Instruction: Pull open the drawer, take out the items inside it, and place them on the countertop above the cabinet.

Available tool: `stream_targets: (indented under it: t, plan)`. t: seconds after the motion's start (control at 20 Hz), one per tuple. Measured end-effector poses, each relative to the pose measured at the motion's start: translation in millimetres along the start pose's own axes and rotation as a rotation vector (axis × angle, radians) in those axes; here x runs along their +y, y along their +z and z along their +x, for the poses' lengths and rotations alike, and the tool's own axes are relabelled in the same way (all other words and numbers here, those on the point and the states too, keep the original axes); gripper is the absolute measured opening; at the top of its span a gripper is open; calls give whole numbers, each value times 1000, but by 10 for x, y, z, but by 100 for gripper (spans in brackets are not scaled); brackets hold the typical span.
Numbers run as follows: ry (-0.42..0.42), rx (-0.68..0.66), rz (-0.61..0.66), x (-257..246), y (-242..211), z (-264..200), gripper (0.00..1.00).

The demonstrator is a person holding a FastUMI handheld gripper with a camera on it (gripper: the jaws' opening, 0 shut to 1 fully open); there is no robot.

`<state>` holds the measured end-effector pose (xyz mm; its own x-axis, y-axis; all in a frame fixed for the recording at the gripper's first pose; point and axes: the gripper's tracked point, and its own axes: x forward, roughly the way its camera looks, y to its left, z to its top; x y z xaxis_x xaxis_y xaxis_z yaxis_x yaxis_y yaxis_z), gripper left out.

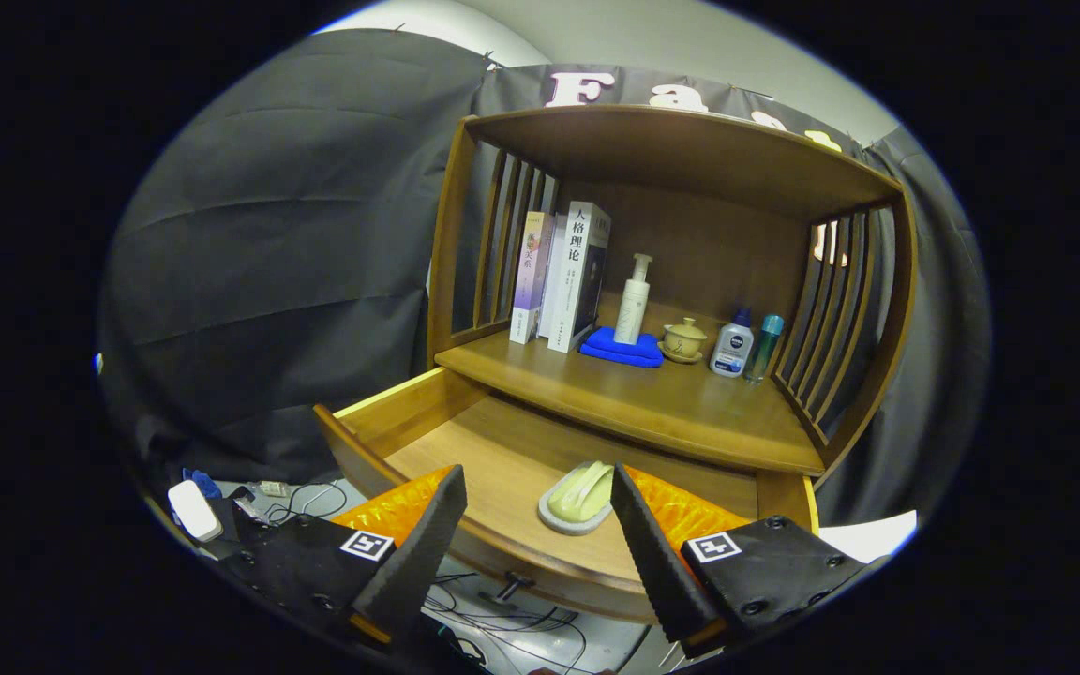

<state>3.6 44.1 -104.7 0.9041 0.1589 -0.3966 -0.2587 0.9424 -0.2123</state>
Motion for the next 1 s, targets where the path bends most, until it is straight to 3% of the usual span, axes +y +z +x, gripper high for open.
stream_targets:
  t: [0.2,0.7,1.0]
  plan:
    - [21,54,21,-13,-47,234,98]
    - [79,374,372,-154,-618,890,97]
    - [52,472,419,-277,-651,1266,97]
